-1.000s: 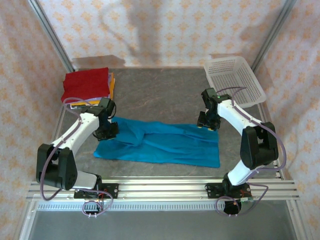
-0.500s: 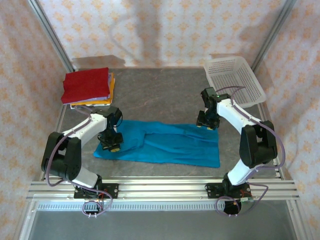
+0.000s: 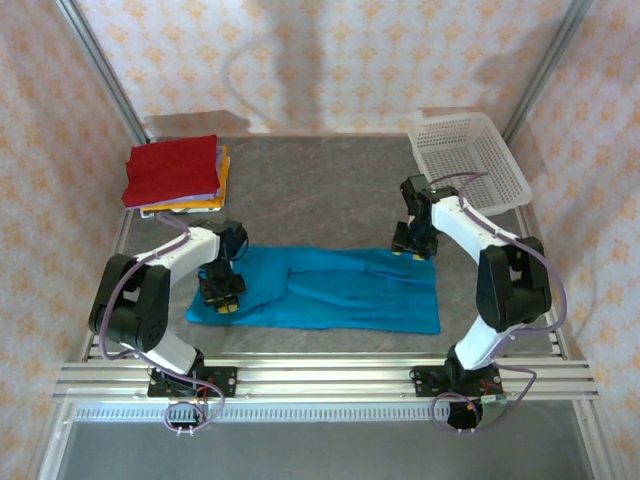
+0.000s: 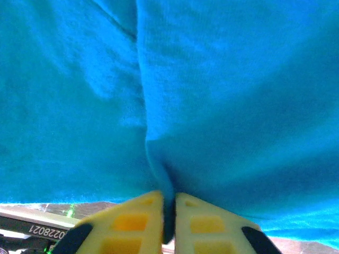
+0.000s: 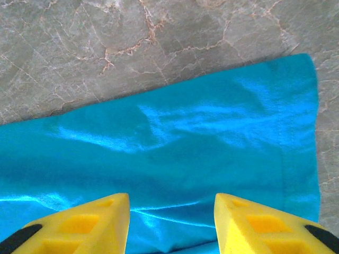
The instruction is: Fold and stack the t-shirts
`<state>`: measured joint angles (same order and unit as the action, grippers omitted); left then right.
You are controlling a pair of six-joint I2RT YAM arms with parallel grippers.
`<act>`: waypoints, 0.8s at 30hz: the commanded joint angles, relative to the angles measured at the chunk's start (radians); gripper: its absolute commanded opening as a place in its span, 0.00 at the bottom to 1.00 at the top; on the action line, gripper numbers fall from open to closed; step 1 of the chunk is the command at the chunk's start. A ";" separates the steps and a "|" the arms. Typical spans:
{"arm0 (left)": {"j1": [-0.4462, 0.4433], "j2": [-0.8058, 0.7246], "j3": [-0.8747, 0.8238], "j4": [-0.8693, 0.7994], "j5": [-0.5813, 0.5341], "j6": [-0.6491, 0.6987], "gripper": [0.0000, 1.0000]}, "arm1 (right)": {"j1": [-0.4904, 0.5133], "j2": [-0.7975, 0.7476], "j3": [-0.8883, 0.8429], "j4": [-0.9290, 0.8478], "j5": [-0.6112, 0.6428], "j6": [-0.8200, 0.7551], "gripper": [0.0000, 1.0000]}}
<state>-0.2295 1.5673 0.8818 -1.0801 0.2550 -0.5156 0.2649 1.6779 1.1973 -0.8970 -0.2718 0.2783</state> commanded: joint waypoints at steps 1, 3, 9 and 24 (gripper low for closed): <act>-0.008 0.009 0.018 -0.062 -0.001 0.018 0.31 | 0.015 0.020 0.004 0.009 -0.025 -0.008 0.46; -0.013 -0.050 0.050 -0.088 -0.028 0.013 0.31 | 0.019 0.024 0.002 0.013 -0.031 -0.005 0.46; 0.005 -0.227 0.226 -0.164 -0.150 -0.025 0.47 | 0.024 0.051 0.026 0.026 -0.045 -0.010 0.46; 0.011 0.065 0.129 0.363 0.068 -0.134 0.37 | 0.054 0.204 0.108 0.113 -0.102 0.021 0.46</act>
<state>-0.2161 1.6119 1.0080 -0.8066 0.3038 -0.6296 0.3180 1.8545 1.3064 -0.8143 -0.3748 0.2806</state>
